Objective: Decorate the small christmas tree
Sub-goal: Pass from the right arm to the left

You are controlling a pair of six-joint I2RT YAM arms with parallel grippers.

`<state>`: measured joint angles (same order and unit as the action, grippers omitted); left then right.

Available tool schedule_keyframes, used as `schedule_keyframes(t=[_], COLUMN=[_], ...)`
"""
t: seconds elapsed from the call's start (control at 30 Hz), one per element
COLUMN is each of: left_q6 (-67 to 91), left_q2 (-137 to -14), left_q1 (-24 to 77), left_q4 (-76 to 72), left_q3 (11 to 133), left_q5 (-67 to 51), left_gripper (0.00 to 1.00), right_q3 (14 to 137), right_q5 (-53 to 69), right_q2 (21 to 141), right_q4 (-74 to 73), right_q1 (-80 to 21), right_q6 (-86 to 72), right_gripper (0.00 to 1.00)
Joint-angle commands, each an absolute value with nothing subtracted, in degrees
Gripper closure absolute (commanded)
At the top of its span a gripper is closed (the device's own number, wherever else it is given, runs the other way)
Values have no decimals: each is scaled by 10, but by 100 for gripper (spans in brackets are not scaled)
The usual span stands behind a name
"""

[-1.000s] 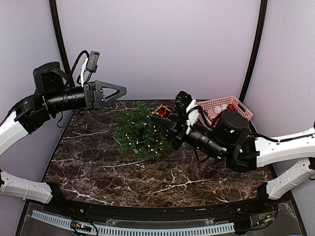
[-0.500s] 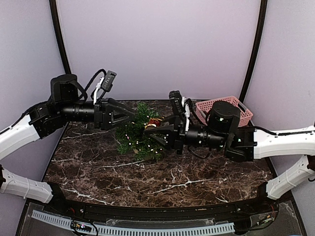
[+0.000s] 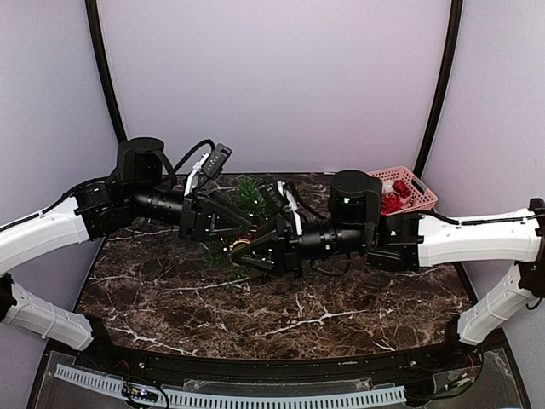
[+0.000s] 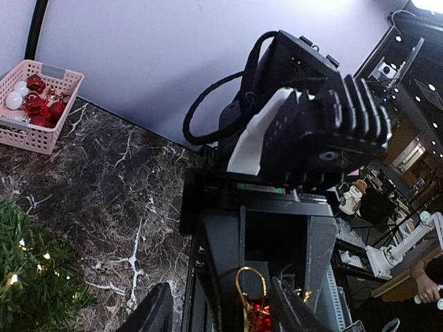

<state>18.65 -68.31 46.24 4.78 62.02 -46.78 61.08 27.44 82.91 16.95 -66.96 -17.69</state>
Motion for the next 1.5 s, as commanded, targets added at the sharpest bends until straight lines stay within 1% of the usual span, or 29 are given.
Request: schedule_keyframes(t=[0.0, 0.03, 0.07, 0.3, 0.37, 0.43, 0.53, 0.57, 0.77, 0.9, 0.93, 1.07, 1.13, 1.27, 1.47], left_q6=[186, 188, 189, 214, 214, 215, 217, 217, 212, 205, 213, 246, 249, 257, 305], left_q2=[-687, -686, -686, -681, -678, -676, -675, -674, -662, -628, -616, -592, -585, -587, -582], left_q1=[469, 469, 470, 470, 470, 470, 470, 470, 470, 470, 470, 470, 469, 469, 469], left_q4=[57, 58, 58, 32, 32, 33, 35, 35, 38, 34, 20, -47, -54, -71, -141], left_q3=[637, 637, 637, 633, 630, 628, 624, 623, 613, 583, 575, 520, 505, 488, 436], left_q5=[-505, -505, -504, -531, -534, -535, -535, -536, -517, -429, -403, -365, -343, -324, -285], left_gripper=[59, 62, 67, 84, 92, 95, 96, 99, 100, 100, 100, 100, 100, 100, 100], right_q3=[635, 635, 635, 639, 638, 638, 637, 637, 629, 605, 599, 574, 562, 549, 522], right_q5=[301, 301, 301, 298, 295, 292, 289, 289, 272, 239, 229, 197, 191, 184, 160], right_q2=[835, 835, 835, 835, 833, 832, 831, 831, 828, 823, 822, 822, 821, 823, 830], right_q4=[153, 151, 149, 135, 132, 130, 129, 128, 131, 160, 168, 207, 226, 250, 287], right_q1=[-668, -667, -667, -668, -667, -668, -668, -668, -667, -667, -666, -666, -666, -666, -666], right_q6=[-168, -166, -165, -158, -157, -156, -156, -156, -155, -173, -180, -212, -224, -239, -264], right_gripper=[65, 65, 65, 65, 65, 65, 65, 65, 66, 66, 66, 65, 65, 65, 65])
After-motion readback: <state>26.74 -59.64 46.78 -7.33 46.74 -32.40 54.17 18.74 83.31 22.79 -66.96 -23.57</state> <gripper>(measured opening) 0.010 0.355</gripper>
